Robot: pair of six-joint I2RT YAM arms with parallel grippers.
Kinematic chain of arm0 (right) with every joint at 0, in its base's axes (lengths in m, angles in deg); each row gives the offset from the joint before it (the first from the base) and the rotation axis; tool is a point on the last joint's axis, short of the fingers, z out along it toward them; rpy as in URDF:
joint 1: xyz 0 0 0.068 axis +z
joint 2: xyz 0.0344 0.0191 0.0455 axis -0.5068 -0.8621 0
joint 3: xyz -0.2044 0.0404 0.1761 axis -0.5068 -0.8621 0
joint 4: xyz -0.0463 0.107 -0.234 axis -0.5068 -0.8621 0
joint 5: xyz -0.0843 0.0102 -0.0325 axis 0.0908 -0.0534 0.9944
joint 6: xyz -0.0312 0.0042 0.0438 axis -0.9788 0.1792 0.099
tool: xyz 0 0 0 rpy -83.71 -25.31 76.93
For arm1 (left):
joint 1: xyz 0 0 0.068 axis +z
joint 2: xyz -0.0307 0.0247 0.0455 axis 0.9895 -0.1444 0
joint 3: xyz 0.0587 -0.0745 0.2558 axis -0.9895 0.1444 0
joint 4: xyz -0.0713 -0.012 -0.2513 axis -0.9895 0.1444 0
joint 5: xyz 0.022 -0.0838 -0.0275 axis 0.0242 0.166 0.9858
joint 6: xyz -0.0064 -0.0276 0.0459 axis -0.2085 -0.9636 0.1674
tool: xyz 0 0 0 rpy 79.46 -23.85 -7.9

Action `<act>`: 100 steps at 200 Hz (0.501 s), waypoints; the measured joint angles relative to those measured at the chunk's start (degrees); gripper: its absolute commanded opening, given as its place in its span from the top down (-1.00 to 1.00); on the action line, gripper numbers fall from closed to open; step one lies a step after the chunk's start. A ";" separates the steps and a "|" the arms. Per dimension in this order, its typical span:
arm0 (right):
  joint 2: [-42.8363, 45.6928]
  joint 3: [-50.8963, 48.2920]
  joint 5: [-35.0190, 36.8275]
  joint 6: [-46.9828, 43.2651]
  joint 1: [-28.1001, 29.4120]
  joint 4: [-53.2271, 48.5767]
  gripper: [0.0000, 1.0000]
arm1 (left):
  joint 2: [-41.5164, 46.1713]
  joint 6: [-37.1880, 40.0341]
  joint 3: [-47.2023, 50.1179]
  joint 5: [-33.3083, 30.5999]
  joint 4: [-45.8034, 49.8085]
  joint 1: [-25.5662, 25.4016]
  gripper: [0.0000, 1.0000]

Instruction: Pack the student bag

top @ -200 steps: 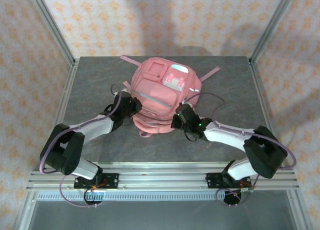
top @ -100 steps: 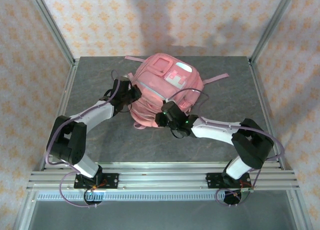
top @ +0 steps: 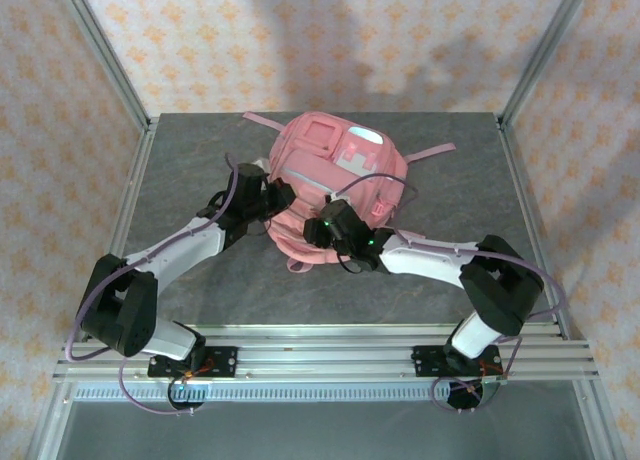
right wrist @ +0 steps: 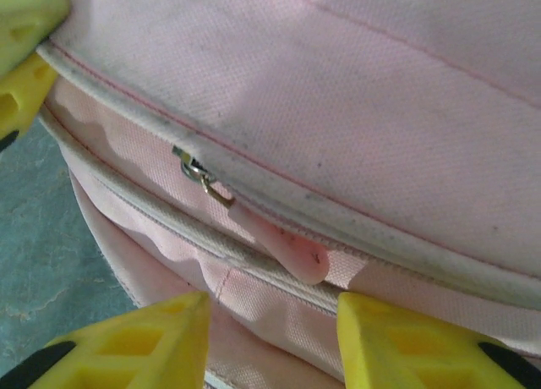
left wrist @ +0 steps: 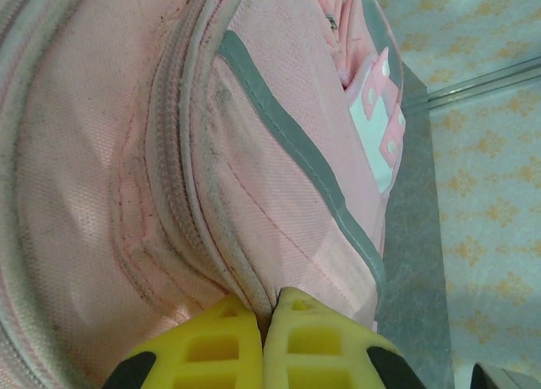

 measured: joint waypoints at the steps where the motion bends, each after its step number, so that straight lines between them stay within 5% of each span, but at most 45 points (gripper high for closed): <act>1: 0.00 0.00 0.02 0.02 0.00 0.00 0.18 | 0.02 0.02 0.04 0.00 0.00 0.00 1.00; 100: 9.46 -3.10 2.12 1.55 -0.79 -0.22 0.18 | 0.55 -3.23 0.96 0.59 -2.19 -0.63 1.00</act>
